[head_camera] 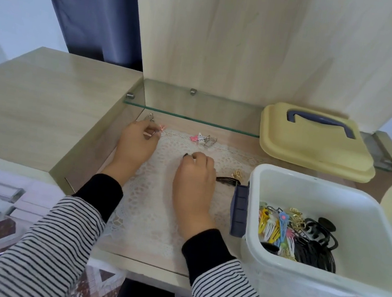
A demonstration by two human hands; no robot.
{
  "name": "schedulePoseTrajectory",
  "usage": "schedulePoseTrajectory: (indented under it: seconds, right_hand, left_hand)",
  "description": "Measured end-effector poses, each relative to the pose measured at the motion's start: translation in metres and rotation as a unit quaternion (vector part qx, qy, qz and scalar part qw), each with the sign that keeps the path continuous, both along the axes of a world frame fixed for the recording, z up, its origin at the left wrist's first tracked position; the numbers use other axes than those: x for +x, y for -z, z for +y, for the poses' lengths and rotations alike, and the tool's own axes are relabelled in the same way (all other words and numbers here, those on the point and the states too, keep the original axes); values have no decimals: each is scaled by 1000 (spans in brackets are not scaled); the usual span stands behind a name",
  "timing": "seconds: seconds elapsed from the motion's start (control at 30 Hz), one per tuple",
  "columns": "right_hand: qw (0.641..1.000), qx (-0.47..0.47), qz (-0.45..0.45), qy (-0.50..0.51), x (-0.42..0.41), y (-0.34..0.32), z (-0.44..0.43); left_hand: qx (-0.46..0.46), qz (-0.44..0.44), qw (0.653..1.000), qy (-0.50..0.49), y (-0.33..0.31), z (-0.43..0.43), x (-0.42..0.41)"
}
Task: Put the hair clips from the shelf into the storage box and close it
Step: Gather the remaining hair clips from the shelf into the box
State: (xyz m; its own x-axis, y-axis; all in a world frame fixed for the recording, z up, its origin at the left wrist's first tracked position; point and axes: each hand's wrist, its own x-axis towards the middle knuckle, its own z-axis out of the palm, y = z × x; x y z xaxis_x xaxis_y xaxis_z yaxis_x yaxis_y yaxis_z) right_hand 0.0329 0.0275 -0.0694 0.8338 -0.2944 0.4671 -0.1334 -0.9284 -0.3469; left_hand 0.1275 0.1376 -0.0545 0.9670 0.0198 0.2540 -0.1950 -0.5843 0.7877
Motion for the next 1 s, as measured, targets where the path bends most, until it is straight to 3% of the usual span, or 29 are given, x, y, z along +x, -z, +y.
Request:
schedulePoseTrajectory:
  seconds: [0.23, 0.47, 0.63, 0.77, 1.0]
  right_hand:
    - [995, 52, -67, -51, -27, -80, 16]
    - [993, 43, -58, -96, -56, -156, -66]
    - [988, 97, 64, -104, -83, -200, -144]
    - [968, 135, 175, -116, -98, -204, -195]
    - [874, 141, 421, -196, -104, -181, -241]
  left_hand:
    - [-93, -3, 996, -1, -56, -12, -32]
    - [-181, -29, 976, 116, -109, -50, -58]
    - [-231, 55, 942, 238, -133, -92, -82]
    - [-153, 115, 929, 316, -138, -125, -101]
    - [-25, 240, 867, 436, -131, -159, -112]
